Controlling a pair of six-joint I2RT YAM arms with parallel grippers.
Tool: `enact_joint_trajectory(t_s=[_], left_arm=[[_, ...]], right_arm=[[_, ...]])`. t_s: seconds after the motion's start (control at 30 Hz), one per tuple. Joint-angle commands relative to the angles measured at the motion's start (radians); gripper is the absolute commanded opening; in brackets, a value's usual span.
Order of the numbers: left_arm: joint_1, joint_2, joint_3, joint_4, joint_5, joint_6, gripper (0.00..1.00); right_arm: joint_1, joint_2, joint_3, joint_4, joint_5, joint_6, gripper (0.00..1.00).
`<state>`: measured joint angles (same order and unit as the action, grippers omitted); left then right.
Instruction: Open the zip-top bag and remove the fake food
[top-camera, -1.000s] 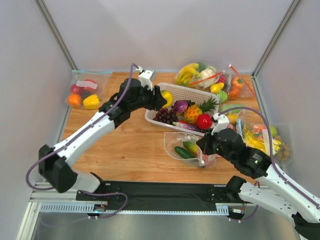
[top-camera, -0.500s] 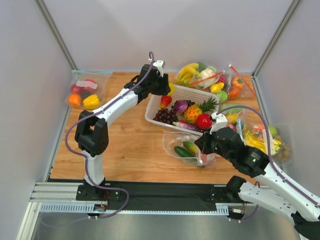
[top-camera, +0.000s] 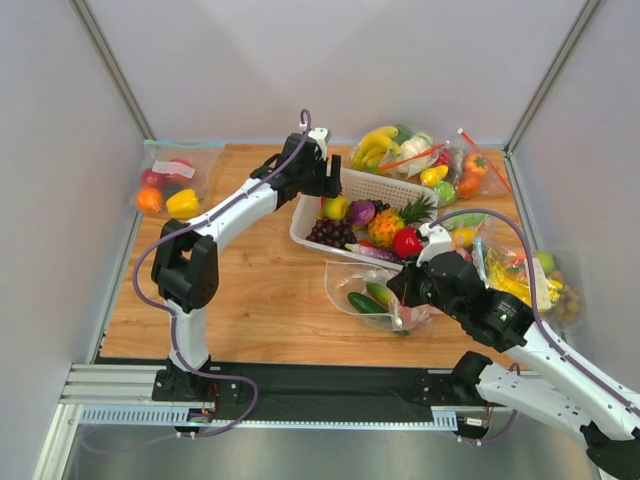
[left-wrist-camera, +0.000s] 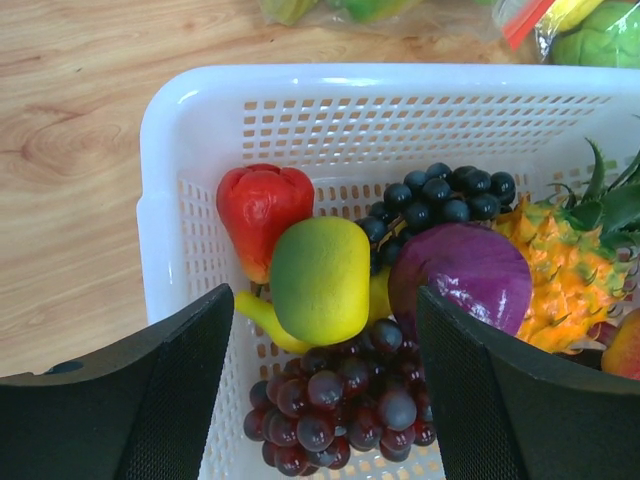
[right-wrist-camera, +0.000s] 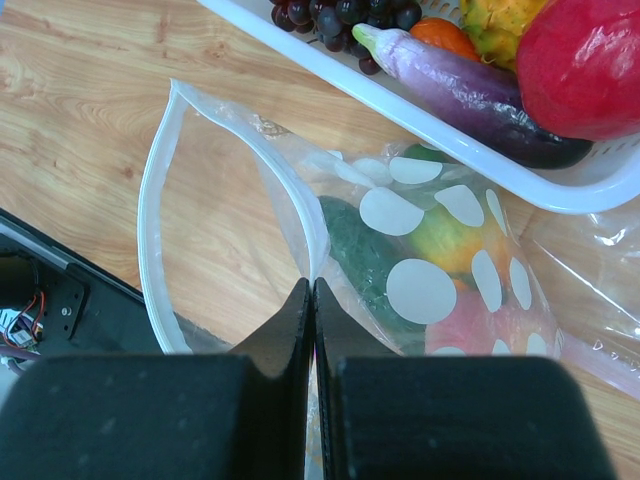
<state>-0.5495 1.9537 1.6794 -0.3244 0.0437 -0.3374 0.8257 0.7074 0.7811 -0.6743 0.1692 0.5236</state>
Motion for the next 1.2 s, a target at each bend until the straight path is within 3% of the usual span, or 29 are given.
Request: enact_joint_trajectory(t_s=[0.0, 0.3, 0.63, 0.87, 1.17], left_arm=[[0.0, -0.097, -0.032, 0.021, 0.001, 0.029, 0.79], [-0.055, -0.396, -0.223, 0.022, 0.005, 0.09, 0.79], [-0.341, -0.703, -0.474, -0.008, -0.041, 0.092, 0.77], [-0.464, -0.759, -0.555, -0.007, -0.068, 0.014, 0.74], [-0.561, -0.664, -0.589, 0.047, -0.081, -0.029, 0.73]], right_arm=[[-0.005, -0.005, 0.026, 0.048, -0.007, -0.005, 0.0], [-0.007, -0.008, 0.03, 0.044, 0.0, -0.005, 0.0], [-0.01, -0.04, 0.035, 0.015, 0.013, 0.003, 0.0], [-0.01, -0.075, 0.02, 0.002, 0.007, 0.026, 0.0], [-0.01, -0.079, 0.006, 0.005, -0.011, 0.039, 0.0]])
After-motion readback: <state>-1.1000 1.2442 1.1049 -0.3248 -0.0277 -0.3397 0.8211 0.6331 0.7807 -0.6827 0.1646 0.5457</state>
